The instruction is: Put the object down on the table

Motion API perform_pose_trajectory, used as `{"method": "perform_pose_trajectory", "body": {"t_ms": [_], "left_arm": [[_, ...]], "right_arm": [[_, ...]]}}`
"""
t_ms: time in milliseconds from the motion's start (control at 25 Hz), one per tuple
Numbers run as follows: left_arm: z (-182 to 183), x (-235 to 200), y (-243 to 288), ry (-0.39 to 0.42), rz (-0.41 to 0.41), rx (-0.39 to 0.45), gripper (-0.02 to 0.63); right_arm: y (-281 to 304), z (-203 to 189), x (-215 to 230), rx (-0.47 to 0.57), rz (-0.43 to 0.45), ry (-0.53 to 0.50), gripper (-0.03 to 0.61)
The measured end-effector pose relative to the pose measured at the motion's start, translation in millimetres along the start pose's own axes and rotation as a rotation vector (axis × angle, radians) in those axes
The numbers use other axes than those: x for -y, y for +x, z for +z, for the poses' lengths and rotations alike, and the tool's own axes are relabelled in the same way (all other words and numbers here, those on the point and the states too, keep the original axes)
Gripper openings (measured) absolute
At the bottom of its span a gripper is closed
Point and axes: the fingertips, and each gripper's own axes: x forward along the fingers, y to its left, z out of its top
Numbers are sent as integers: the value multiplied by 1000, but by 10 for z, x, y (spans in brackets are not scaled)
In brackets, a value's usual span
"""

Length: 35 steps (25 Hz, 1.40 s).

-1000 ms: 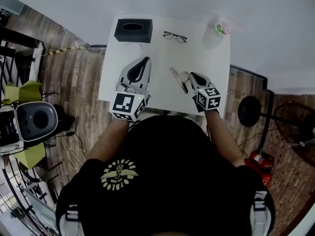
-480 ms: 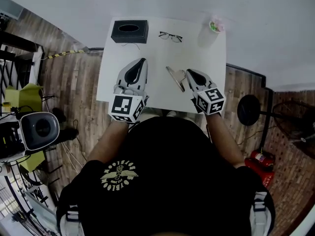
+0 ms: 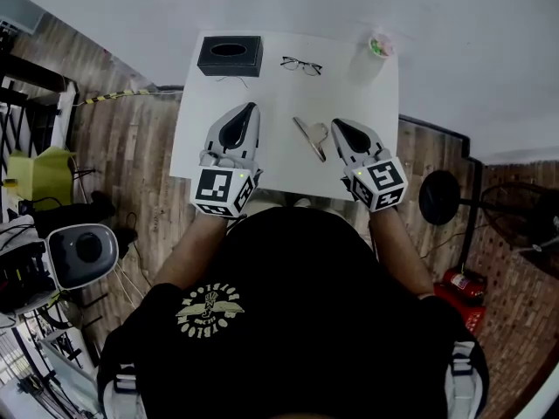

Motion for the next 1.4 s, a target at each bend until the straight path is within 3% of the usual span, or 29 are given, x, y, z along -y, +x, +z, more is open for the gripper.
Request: {"method": "perform_pose_trajectory", "body": {"t_ms": [800, 1400], "left_arm": [[-33, 60, -318, 25, 21, -27, 8], [114, 252, -437, 53, -4, 24, 8]], "right_arm": [[-368, 798, -287, 189, 14, -74, 2], [-542, 762, -309, 204, 4, -80, 0]]}}
